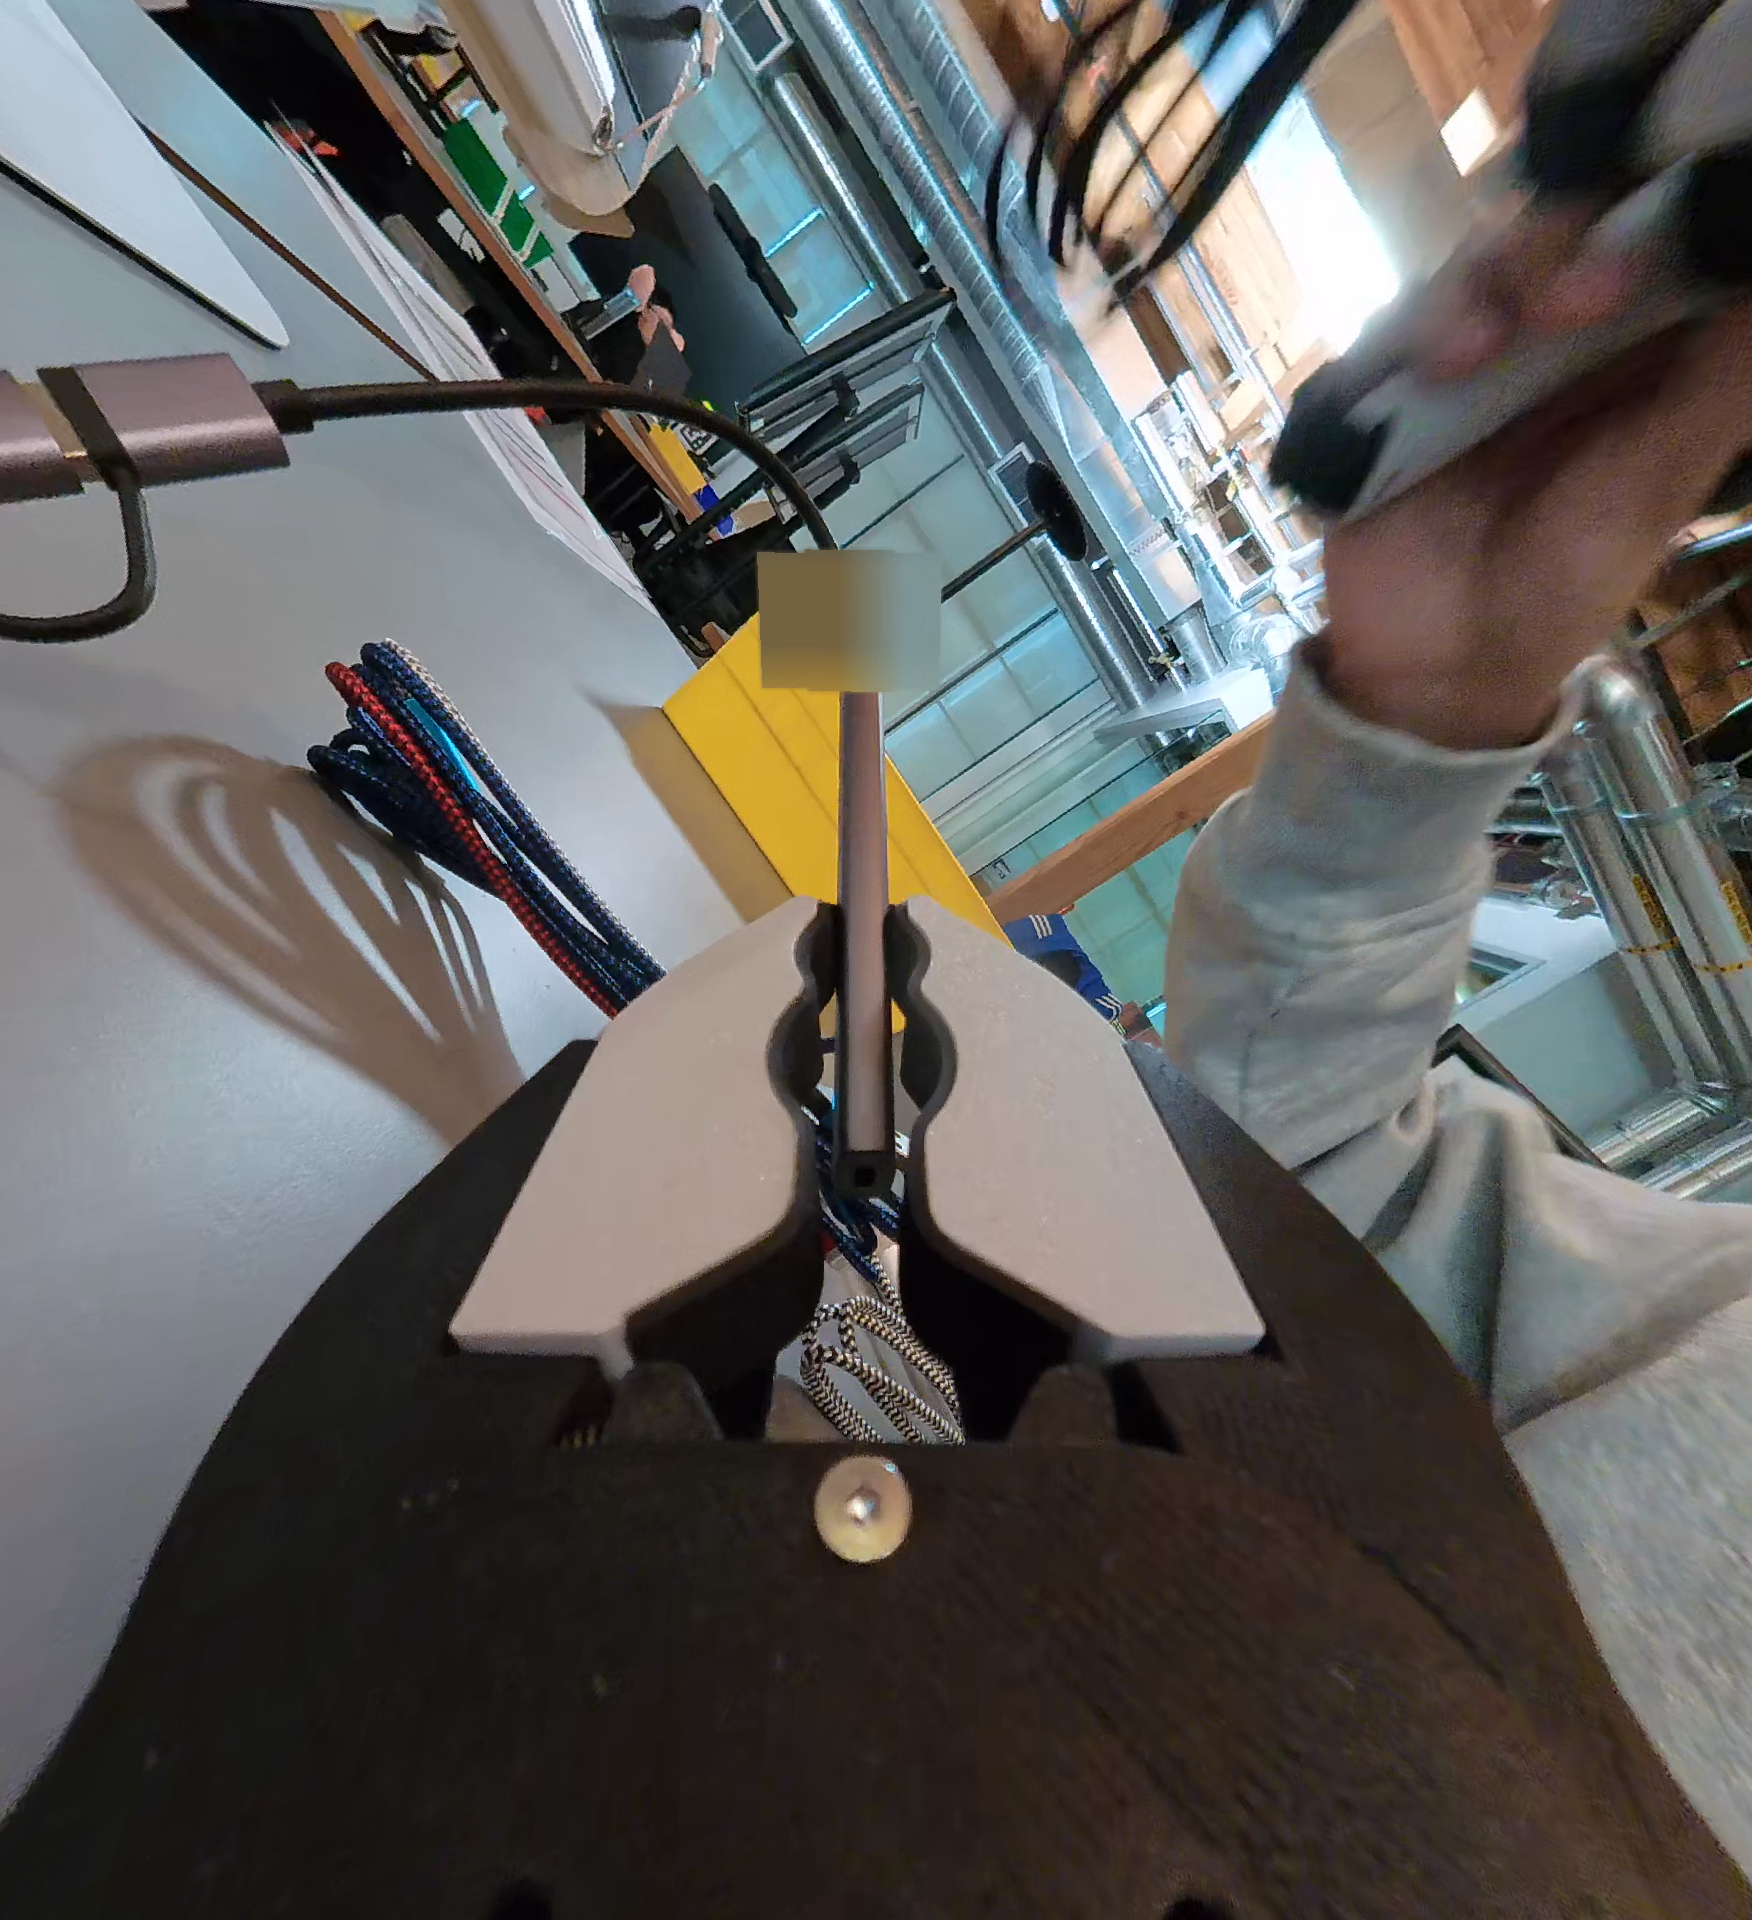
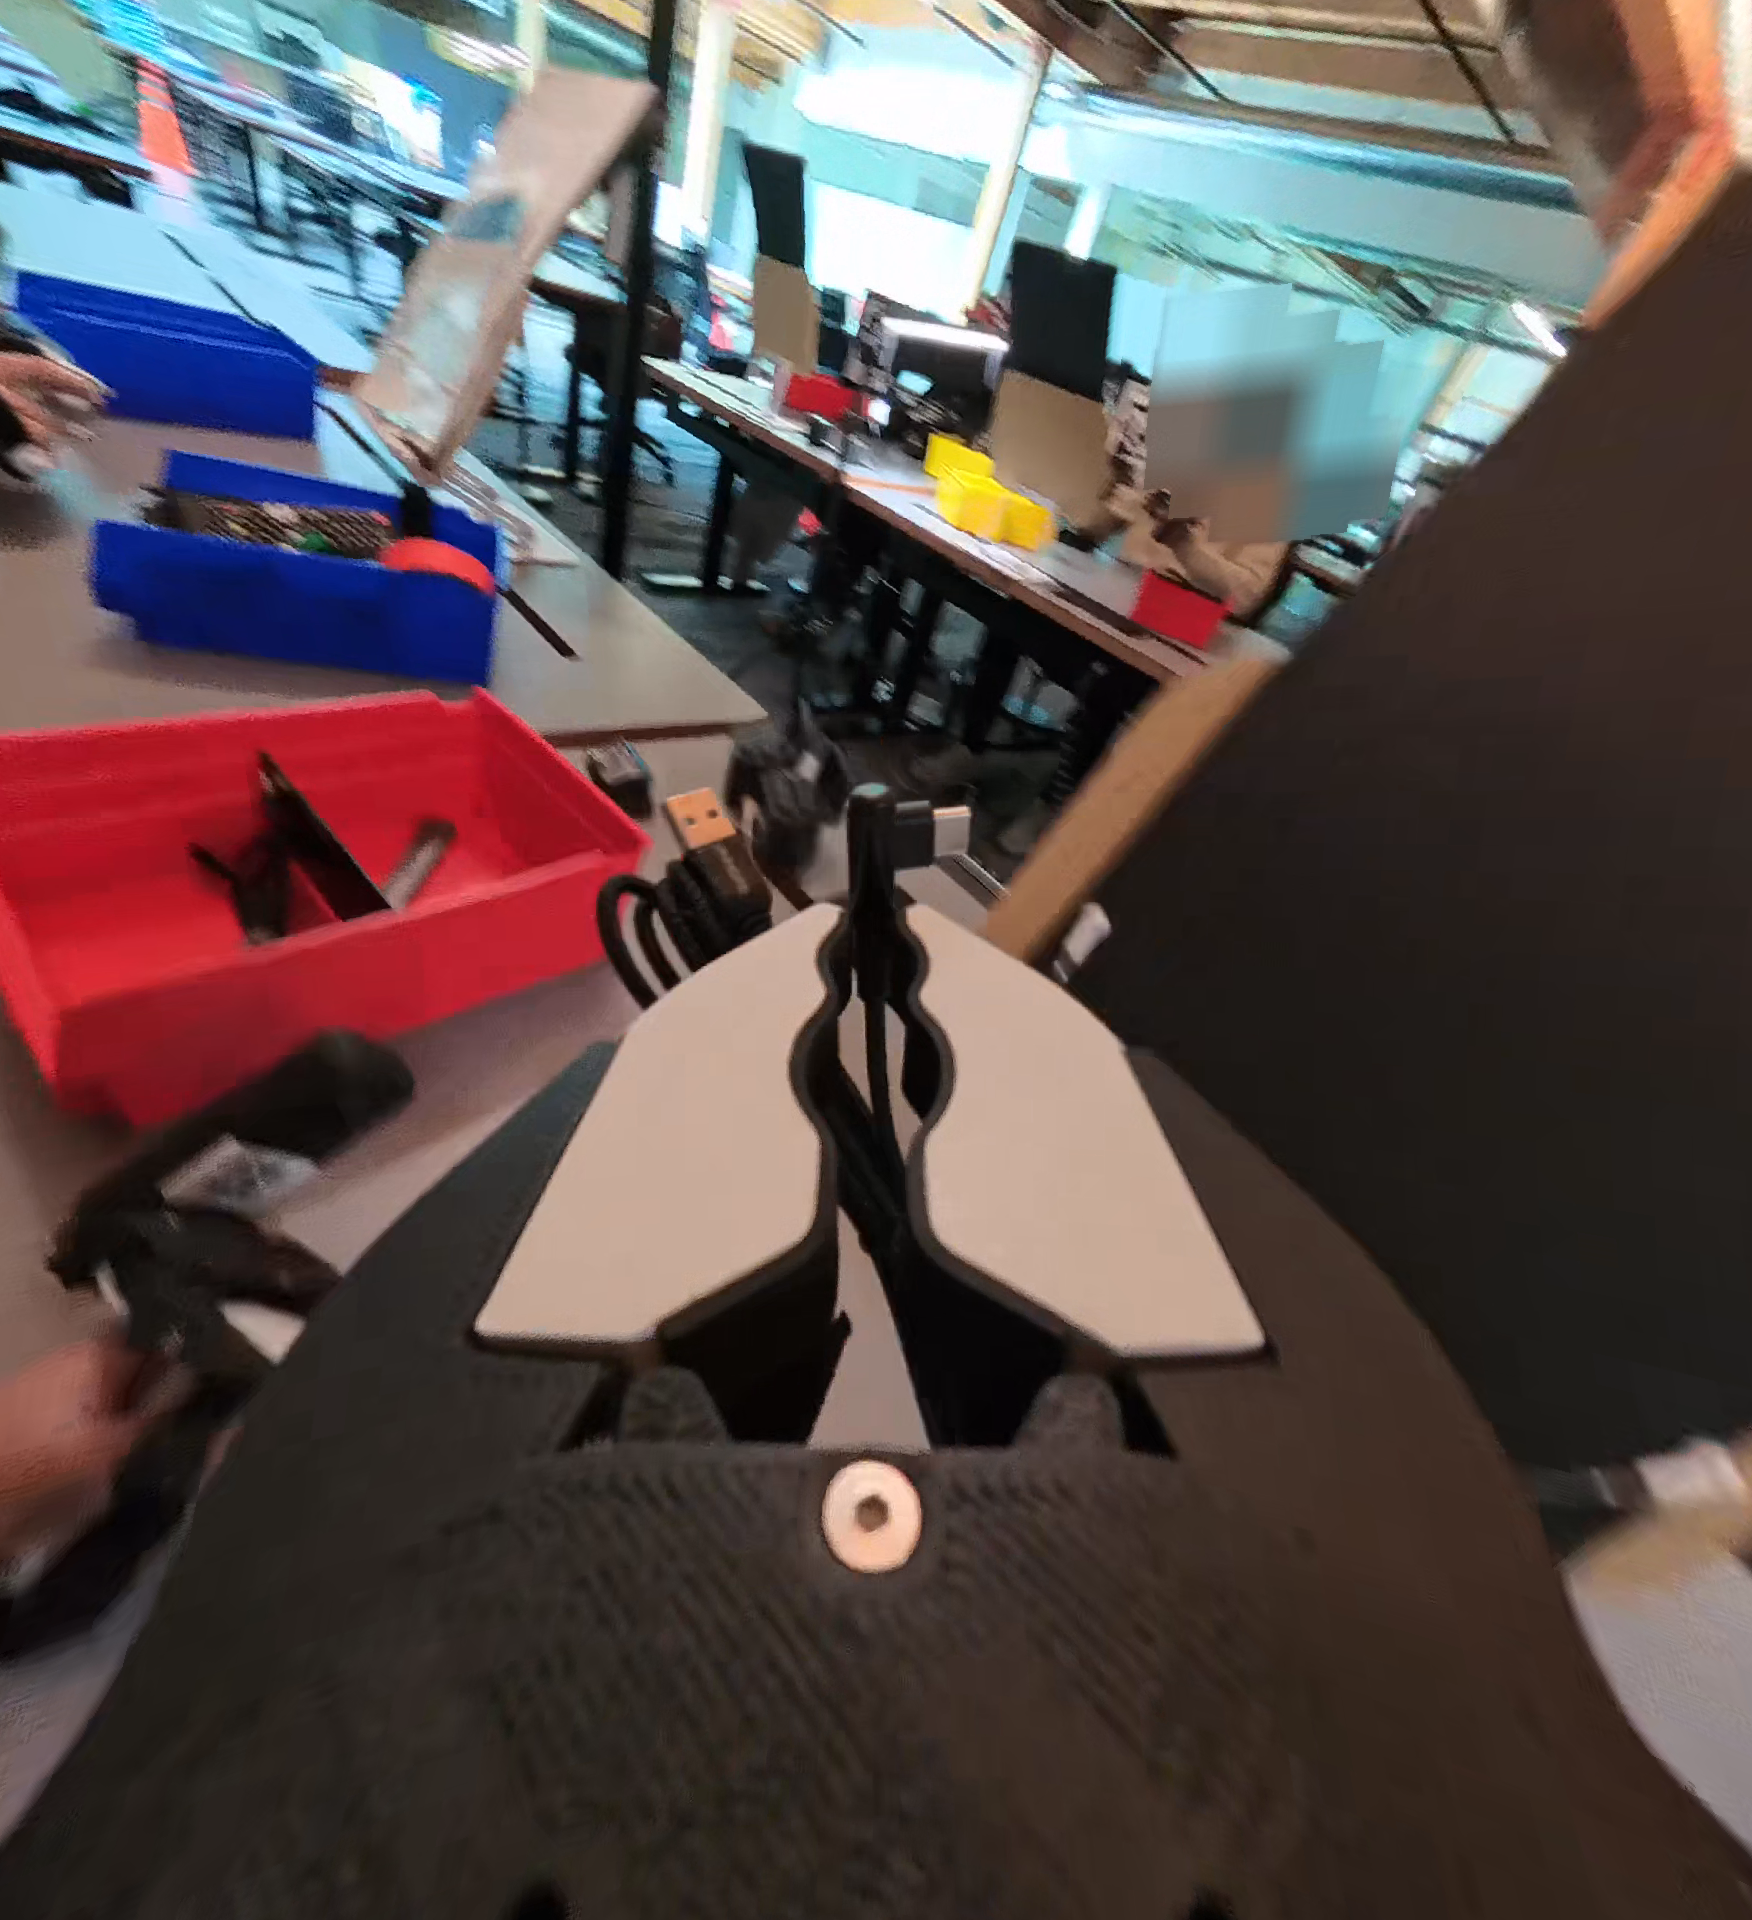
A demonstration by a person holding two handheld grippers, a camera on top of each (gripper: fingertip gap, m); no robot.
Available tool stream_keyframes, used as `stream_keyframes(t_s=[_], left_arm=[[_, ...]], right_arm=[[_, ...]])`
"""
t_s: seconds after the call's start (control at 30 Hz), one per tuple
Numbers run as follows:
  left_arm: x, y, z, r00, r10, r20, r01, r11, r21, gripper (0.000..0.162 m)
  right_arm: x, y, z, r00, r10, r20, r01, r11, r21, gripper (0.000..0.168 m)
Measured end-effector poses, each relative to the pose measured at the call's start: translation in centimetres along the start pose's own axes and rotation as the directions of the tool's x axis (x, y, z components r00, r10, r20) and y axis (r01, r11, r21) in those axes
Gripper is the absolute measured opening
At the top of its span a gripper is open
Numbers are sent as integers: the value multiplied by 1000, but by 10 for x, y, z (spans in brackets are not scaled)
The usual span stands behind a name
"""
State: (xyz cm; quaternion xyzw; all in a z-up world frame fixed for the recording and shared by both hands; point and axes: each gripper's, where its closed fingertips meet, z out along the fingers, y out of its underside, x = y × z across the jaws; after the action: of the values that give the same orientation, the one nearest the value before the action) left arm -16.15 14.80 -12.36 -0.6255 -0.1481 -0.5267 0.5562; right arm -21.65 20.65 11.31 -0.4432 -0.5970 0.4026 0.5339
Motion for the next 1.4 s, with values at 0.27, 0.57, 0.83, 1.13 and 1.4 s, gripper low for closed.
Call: stream_keyframes(t_s=[0.27,0.57,0.83,1.13,1.4], left_arm=[[-11,10,7,999,9,50,-3,994,-111,7],[-30,15,35,998,-5,68,24,960,-280,8],[-35,19,41,986,-156,63,168,923,-346,7],[-27,29,41,971,-237,21,225,884,-410,8],[-28,31,46,954,-295,44,289,876,-386,9]], right_arm=[[31,140,-114,990,-51,-130,28,985,-169,7],[-17,233,-130,861,-507,42,487,797,-356,7],[-81,272,-104,492,-847,201,842,403,-359,7],[-93,274,-84,472,-860,194,855,392,-340,7],[-94,276,-83,414,-891,188,873,330,-360,7]])
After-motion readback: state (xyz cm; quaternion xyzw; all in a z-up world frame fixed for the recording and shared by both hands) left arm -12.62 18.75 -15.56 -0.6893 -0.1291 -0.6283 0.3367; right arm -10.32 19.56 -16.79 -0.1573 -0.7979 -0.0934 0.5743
